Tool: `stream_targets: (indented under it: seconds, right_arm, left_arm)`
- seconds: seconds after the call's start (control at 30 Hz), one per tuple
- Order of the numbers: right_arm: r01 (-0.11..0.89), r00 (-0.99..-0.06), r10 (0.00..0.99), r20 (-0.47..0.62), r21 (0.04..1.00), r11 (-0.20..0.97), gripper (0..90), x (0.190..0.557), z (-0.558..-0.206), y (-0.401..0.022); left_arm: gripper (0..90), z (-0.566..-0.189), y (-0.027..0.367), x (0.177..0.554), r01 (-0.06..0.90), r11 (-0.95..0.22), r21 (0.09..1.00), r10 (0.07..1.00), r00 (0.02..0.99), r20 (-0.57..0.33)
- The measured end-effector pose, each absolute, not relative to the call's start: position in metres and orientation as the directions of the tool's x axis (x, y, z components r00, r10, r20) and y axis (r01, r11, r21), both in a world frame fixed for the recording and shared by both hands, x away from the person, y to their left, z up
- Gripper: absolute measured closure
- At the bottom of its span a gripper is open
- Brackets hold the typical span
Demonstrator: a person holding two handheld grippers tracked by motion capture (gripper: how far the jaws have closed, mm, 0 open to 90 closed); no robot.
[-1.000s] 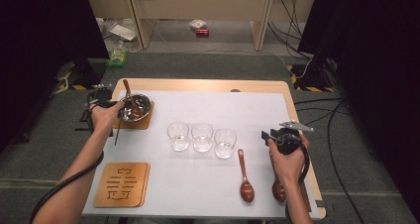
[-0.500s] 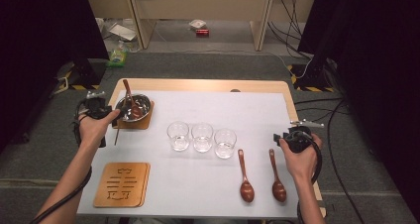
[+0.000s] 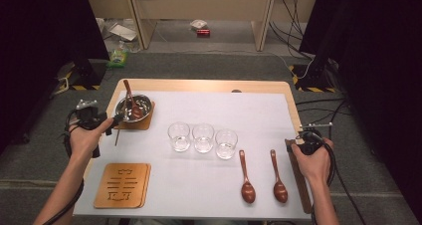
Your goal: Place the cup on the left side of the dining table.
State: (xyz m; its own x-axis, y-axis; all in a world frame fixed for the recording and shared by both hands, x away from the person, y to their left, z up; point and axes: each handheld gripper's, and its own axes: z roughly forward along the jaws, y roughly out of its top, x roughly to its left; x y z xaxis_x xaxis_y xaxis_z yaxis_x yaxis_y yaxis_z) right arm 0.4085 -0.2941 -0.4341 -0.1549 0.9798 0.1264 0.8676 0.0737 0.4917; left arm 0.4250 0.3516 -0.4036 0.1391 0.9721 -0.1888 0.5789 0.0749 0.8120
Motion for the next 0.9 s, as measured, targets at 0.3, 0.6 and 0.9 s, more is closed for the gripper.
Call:
stream_targets:
  seconds: [0.3,0.6,0.9]
  right_arm:
    - [0.928,-0.129,0.986,0.109,0.365,0.082,78.0,0.41,-0.436,-0.291]
    - [0.958,-0.115,0.989,0.094,0.274,0.086,79.2,0.409,-0.441,-0.287]
    - [0.969,-0.103,0.992,0.071,0.232,0.084,79.6,0.414,-0.444,-0.282]
  left_arm:
    - [32.5,-0.404,0.347,0.419,0.577,0.068,0.814,0.97,0.151,-0.188]
    - [32.3,-0.403,0.35,0.411,0.569,0.059,0.82,0.972,0.154,-0.177]
    - [32.3,-0.402,0.348,0.412,0.565,0.06,0.823,0.97,0.161,-0.181]
